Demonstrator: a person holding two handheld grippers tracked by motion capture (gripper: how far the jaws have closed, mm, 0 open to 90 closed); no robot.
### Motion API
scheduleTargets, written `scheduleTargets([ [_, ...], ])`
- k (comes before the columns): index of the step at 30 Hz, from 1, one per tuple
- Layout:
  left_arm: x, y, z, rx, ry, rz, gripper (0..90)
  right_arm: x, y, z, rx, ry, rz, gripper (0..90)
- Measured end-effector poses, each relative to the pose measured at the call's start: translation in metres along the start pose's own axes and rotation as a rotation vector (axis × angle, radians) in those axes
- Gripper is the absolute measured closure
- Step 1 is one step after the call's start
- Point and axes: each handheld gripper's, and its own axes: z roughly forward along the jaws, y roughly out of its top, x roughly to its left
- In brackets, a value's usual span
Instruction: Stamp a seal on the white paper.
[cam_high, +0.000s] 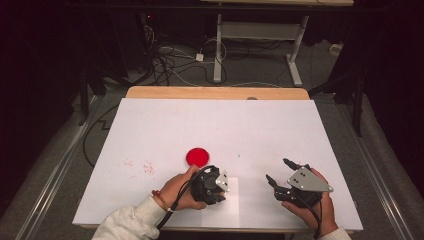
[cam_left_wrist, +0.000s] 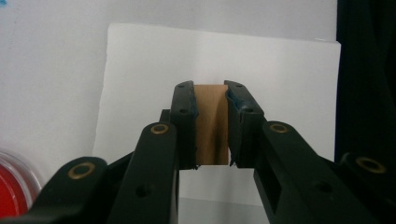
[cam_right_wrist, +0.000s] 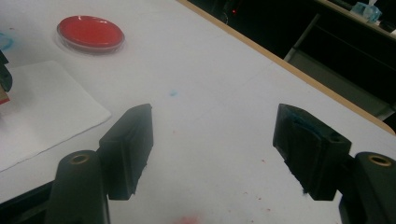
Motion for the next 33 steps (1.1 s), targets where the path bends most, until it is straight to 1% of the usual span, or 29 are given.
scheduleTargets([
  [4, 0.0, 0.001, 0.008, 0.017, -0.012, 0.002, 73.6, 0.0, 0.0, 0.0, 0.002, 0.0, -0.004, 29.4],
  [6, 0.0, 0.001, 0.01, 0.016, -0.005, 0.003, 73.6, 0.0, 0.0, 0.0, 0.002, 0.0, -0.002, 29.4],
  [7, 0.0, 0.001, 0.01, 0.018, -0.012, 0.006, 73.6, 0.0, 0.0, 0.0, 0.004, 0.001, -0.002, 29.4],
  [11, 0.001, 0.002, 0.011, 0.024, -0.02, -0.005, 73.7, 0.0, 0.0, 0.001, 0.006, 0.002, -0.007, 29.4],
  [15, 0.002, 0.005, 0.013, 0.05, -0.025, 0.0, 73.7, 0.0, 0.0, 0.001, 0.008, 0.001, -0.005, 29.4],
  [18, 0.004, 0.007, 0.014, 0.066, -0.036, -0.009, 73.8, 0.001, 0.0, 0.001, 0.005, 0.001, -0.009, 29.5],
  [21, 0.004, 0.009, 0.014, 0.08, -0.041, -0.006, 73.8, 0.001, 0.0, 0.001, 0.006, 0.001, -0.009, 29.4],
  [27, 0.005, 0.008, 0.015, 0.072, -0.045, -0.016, 73.8, 0.001, 0.0, 0.002, 0.006, 0.005, -0.009, 29.5],
  [29, 0.005, 0.008, 0.014, 0.073, -0.043, -0.01, 73.9, 0.002, 0.0, 0.002, 0.007, 0.007, -0.01, 29.5],
  [33, 0.006, 0.007, 0.015, 0.066, -0.049, -0.013, 73.8, 0.001, 0.001, 0.001, -0.002, -0.001, -0.01, 29.7],
])
